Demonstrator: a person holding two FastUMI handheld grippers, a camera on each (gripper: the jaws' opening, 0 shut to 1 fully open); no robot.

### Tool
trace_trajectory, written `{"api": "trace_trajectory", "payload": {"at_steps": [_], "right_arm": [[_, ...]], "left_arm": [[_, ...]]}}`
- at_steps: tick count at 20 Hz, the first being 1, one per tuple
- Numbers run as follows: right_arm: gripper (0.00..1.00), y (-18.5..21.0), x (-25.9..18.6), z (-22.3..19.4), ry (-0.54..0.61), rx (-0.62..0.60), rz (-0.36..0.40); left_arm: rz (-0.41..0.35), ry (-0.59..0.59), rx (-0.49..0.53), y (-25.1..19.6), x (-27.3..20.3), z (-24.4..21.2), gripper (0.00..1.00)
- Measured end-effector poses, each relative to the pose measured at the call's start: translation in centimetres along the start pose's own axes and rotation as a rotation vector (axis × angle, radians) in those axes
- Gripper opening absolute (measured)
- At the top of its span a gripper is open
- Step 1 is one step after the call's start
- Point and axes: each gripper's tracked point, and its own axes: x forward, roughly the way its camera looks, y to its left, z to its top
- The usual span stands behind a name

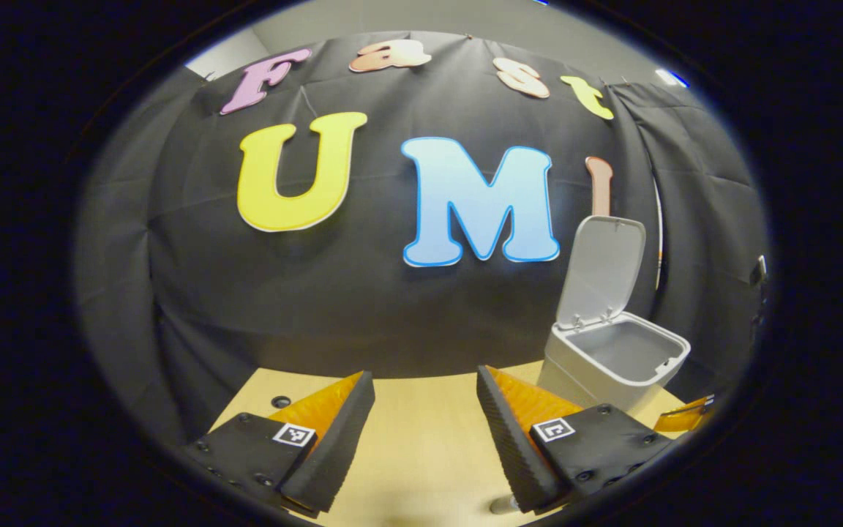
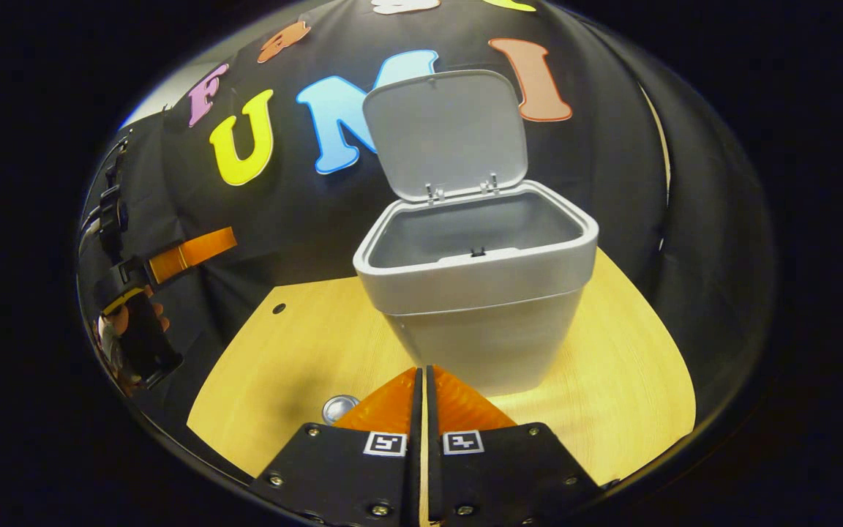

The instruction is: Press the lid of the desktop garbage bin to open it, pick up the crumpled paper on the desktop and throw it into the bin, then pick up the pop can on the desktop and drop it into the bin, and finally close the garbage bin lid.

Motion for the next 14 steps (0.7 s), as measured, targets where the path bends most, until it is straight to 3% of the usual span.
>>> {"api": "trace_trajectory", "payload": {"at_steps": [14], "right_arm": [[0.04, 6.8, 2.9, -1.5, 0.059, -0.092, 0.13]], "left_arm": [[0.157, 0.006, -0.065, 8.6, -5.0, -1.8, 0.91]]}}
